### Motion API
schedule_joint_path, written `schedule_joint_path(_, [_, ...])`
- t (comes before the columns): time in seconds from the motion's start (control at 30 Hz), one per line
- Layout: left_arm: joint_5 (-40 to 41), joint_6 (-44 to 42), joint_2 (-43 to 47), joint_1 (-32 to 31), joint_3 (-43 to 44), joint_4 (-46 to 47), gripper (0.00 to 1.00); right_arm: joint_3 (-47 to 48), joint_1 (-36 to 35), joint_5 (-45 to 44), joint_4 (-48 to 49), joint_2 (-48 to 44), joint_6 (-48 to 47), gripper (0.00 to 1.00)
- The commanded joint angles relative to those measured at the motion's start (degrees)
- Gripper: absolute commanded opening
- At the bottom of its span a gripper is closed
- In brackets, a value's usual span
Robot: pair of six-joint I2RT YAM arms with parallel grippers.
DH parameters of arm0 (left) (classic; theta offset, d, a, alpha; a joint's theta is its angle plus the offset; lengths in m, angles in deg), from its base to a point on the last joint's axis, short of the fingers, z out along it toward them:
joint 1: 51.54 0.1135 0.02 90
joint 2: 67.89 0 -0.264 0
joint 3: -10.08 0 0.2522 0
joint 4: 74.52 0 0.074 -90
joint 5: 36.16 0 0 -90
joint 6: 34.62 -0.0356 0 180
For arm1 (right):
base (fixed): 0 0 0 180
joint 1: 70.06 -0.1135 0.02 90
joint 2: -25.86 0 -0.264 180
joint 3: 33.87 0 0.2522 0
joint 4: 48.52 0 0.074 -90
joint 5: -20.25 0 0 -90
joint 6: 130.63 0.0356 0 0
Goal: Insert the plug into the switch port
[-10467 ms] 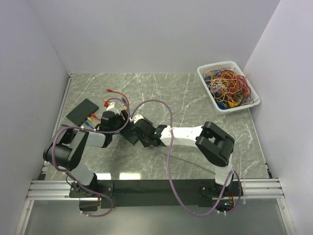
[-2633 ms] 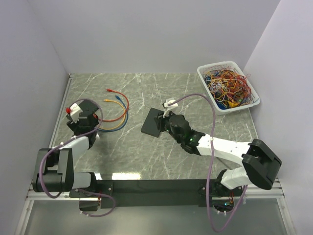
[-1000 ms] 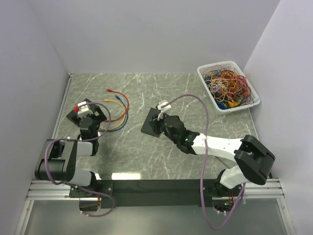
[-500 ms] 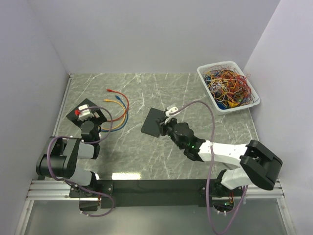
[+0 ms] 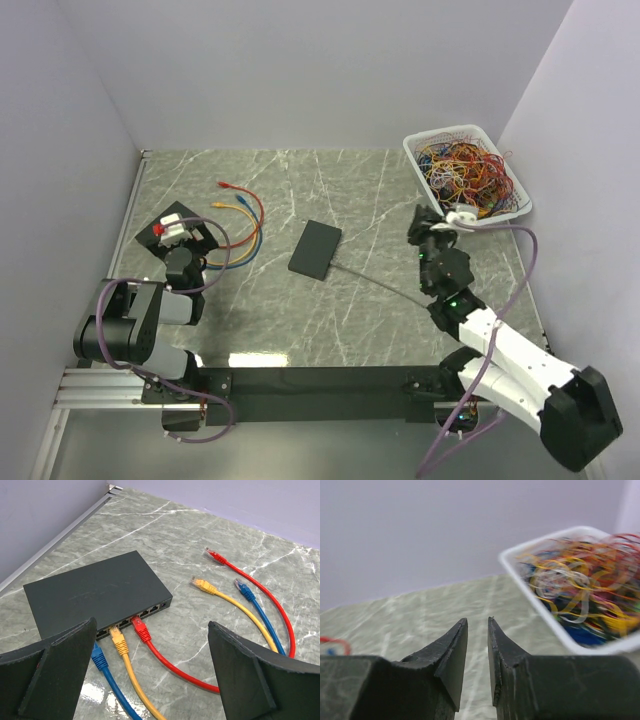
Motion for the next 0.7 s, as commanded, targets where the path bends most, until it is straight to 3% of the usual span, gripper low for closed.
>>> schedule_joint_path(0.0, [0.7, -0.1, 0.7, -0.1, 0.3, 2.7, 0.99, -2.2, 5.3, -0.4, -3.3, -1.5, 3.4, 0.30])
schedule_joint_path(0.23, [0.7, -0.1, 0.5, -0.1, 0.4, 2.8, 0.99, -4.4, 22.2, 2.0, -5.3, 3.0, 8.3, 0.27])
schedule_joint_path(0.33, [0.7, 0.0, 0.6, -0.1, 0.4, 2.8, 0.99, -5.5, 24.0, 2.2, -3.5, 6.5, 8.6, 0.26])
schedule_joint_path(0.57, [0.7, -0.1, 0.6, -0.1, 0.3, 2.8, 0.99, -9.2, 24.6, 7.4, 11.1, 14.0, 6.9, 0.24])
schedule_joint_path(0.67, [0.7, 0.0, 0.6, -0.1, 0.4, 2.8, 0.99, -5.9, 24.8, 8.3, 8.7, 16.9, 5.6, 0.23])
